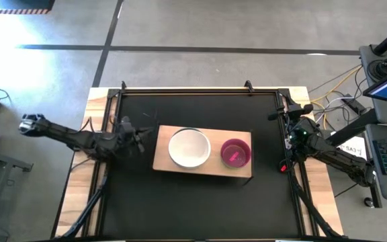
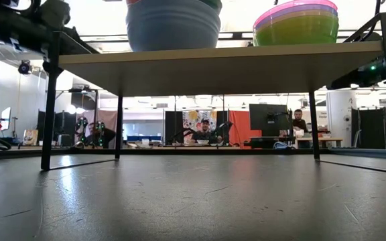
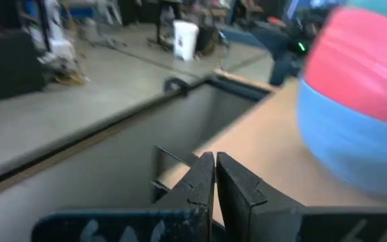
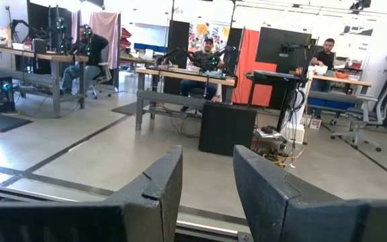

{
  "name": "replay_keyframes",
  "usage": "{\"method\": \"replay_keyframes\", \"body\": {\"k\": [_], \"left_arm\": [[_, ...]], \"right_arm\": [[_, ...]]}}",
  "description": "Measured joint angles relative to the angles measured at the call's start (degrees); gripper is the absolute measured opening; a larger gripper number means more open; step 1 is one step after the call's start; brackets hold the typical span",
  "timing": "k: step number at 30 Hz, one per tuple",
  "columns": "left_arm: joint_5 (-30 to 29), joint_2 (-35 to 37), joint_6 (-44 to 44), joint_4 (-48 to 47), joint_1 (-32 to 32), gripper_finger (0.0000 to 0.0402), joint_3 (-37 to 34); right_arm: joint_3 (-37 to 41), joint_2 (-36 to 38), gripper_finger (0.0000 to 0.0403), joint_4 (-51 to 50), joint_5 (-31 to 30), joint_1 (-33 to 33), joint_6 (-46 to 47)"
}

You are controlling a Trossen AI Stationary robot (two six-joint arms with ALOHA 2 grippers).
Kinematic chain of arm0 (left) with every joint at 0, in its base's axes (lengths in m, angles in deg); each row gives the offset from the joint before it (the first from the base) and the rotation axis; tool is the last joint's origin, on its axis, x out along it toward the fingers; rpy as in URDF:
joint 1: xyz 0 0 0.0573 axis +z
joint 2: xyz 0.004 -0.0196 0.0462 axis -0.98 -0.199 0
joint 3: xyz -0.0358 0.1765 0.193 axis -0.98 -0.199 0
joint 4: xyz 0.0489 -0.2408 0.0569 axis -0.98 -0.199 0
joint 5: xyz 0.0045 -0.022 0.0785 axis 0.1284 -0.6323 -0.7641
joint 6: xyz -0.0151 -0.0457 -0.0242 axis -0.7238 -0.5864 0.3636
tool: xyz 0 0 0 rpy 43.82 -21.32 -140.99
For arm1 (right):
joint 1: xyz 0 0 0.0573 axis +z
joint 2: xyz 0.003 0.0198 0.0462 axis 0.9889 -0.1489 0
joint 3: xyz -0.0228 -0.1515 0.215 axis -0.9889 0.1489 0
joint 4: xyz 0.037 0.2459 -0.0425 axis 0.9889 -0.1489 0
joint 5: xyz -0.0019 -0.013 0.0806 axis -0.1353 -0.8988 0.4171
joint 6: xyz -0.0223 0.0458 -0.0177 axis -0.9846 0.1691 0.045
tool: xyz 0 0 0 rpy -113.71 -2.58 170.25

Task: Place and stack bowls onto a shelf
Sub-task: Return to Home Position

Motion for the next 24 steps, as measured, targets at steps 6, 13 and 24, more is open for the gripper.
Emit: {"method": "replay_keyframes", "body": {"k": [6,13,24], "left_arm": [[0.04,6.65,6.92,3.52,5.85,0.0,-3.37],[0.04,15.13,16.31,6.53,9.92,0.0,-10.0],[0.02,25.77,18.71,8.1,16.74,0.0,-14.8]], "right_arm": [[0.02,0.0,0.0123,-0.04,0.0,0.0,0.05],[0.02,0.0,0.0123,-0.04,0.01,0.0,0.06],[0.02,0.0,0.0123,-0.08,0.0,0.0,-0.01]]}}
